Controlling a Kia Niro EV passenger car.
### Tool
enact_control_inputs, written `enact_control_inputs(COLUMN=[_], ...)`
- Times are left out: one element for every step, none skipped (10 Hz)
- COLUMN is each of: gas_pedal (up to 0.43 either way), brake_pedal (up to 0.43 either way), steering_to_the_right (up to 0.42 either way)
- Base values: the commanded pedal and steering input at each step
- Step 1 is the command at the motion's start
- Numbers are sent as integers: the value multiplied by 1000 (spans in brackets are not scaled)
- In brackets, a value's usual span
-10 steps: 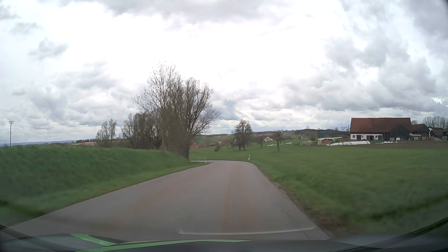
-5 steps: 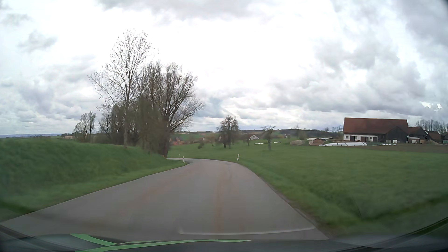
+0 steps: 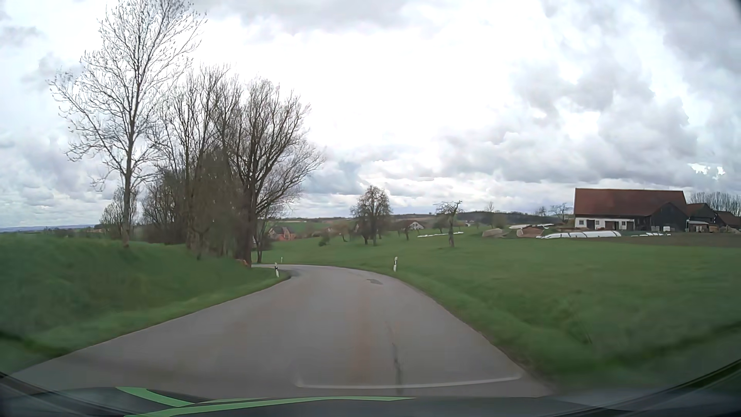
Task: Follow the waypoints while adhering to traffic rules and regulations
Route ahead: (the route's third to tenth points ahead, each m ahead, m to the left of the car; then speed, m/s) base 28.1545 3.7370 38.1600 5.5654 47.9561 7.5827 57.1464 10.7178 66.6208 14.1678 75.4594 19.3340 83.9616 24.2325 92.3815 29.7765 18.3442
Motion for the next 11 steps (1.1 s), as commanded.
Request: enact_control_inputs(gas_pedal=[0,0,0,0,0,0,0,0,0,0,0], brake_pedal=[128,134,140,140,140,140,140,140,140,140,140], steering_to_the_right=[-4,-4,-6,-9,-15,-20,-24,-27,-28,-30,-33])
